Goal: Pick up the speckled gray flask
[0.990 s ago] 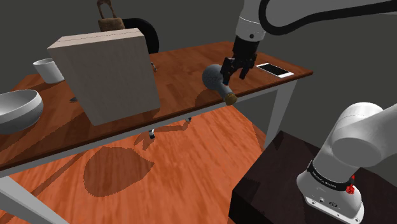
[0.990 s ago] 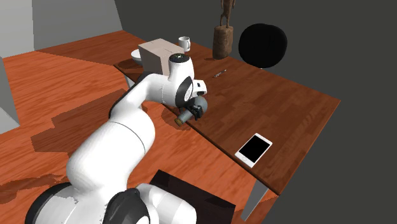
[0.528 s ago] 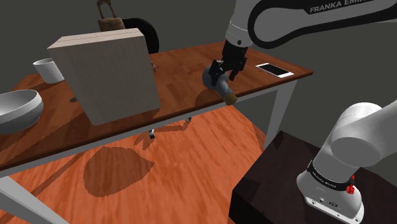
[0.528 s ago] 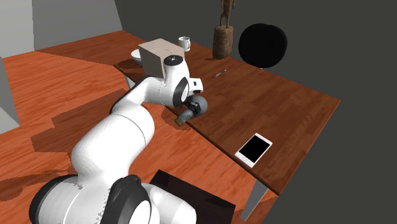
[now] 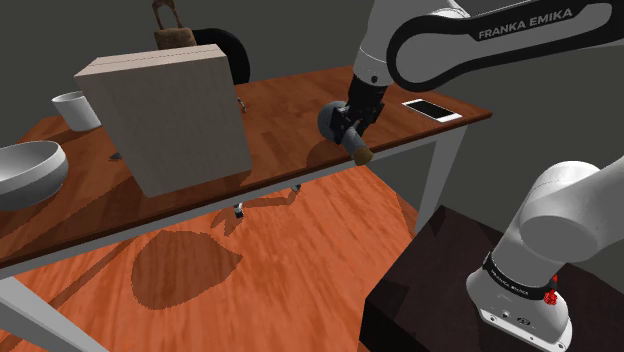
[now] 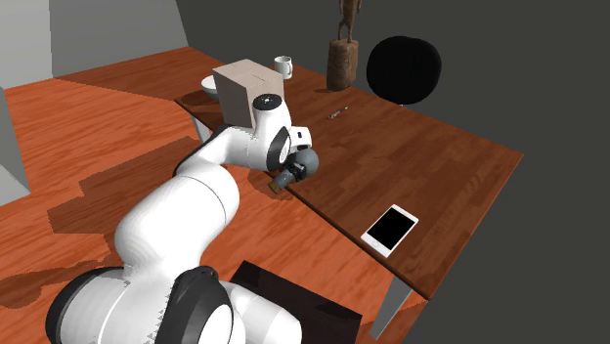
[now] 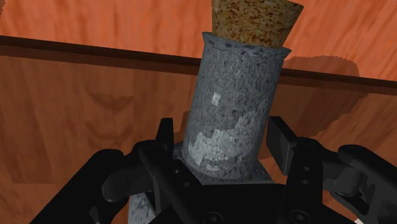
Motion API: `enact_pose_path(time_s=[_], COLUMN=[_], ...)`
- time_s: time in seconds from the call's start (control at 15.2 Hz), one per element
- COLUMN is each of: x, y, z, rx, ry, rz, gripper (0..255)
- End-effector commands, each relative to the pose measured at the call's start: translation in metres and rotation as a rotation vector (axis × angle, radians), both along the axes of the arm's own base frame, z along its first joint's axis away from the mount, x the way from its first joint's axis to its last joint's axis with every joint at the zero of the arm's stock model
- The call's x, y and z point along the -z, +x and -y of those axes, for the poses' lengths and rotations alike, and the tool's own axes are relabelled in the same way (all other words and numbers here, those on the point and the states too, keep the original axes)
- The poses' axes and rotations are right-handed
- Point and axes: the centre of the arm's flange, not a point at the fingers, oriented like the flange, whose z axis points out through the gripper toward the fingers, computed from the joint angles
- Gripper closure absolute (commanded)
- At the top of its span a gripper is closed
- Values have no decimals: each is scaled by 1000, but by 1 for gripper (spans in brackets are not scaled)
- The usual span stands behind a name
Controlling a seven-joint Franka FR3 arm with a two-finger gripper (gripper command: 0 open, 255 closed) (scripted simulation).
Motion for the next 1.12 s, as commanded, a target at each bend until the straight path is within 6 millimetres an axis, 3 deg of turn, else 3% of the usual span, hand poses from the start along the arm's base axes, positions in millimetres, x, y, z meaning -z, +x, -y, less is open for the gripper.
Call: enact_pose_path(time_s=[0.0,0.4,1.06], x=[1,0,-52], y=[0,-1,-1], z=[0,0,0], rx=[0,0,0], ry=[0,0,0], rz=[-1,-1,-1], gripper=[255,255,255])
